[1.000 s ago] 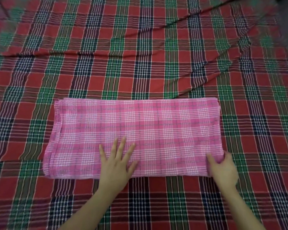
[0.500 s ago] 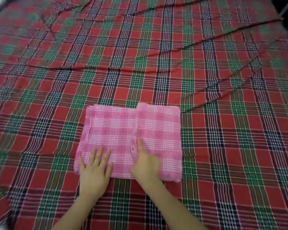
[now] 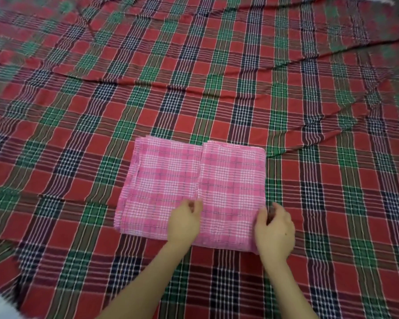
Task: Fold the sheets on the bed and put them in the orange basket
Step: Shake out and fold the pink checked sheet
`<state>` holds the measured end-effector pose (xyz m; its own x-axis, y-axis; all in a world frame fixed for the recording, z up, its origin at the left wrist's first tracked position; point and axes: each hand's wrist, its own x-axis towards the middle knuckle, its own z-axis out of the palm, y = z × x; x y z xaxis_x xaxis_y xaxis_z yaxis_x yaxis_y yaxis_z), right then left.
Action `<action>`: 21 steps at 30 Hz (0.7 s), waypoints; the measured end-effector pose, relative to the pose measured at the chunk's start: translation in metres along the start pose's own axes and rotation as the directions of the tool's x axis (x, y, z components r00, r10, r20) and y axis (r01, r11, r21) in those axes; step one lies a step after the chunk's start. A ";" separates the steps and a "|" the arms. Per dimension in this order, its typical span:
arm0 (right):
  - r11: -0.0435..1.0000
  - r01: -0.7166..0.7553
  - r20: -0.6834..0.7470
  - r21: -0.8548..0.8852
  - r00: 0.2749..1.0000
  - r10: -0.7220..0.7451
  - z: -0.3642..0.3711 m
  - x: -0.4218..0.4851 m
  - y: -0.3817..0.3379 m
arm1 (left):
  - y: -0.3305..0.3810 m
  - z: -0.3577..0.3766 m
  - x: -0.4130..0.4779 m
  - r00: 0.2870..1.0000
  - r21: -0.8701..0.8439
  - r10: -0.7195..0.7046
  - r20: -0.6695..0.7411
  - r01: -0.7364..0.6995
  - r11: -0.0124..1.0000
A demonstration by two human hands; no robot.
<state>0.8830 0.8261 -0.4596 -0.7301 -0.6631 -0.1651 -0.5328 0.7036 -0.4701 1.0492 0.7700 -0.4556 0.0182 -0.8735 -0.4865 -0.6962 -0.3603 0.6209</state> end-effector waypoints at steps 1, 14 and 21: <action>0.998 -0.064 0.071 0.030 0.996 0.061 0.002 0.006 0.003 | 0.004 0.008 0.001 1.000 -0.033 -0.018 0.008 0.019 0.999; 0.860 -0.350 0.550 0.372 0.829 0.099 -0.023 0.016 -0.046 | -0.027 -0.005 -0.006 0.989 0.079 0.026 -0.147 -0.014 0.997; 0.929 0.140 0.472 0.343 0.829 -0.299 0.007 -0.073 -0.198 | -0.092 -0.101 -0.006 0.914 -0.614 -0.286 -0.288 0.053 0.787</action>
<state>1.0452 0.7331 -0.3607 -0.2437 -0.8808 -0.4059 -0.4504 0.4735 -0.7569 1.1856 0.7752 -0.4477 0.4220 -0.7897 -0.4454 -0.1062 -0.5309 0.8407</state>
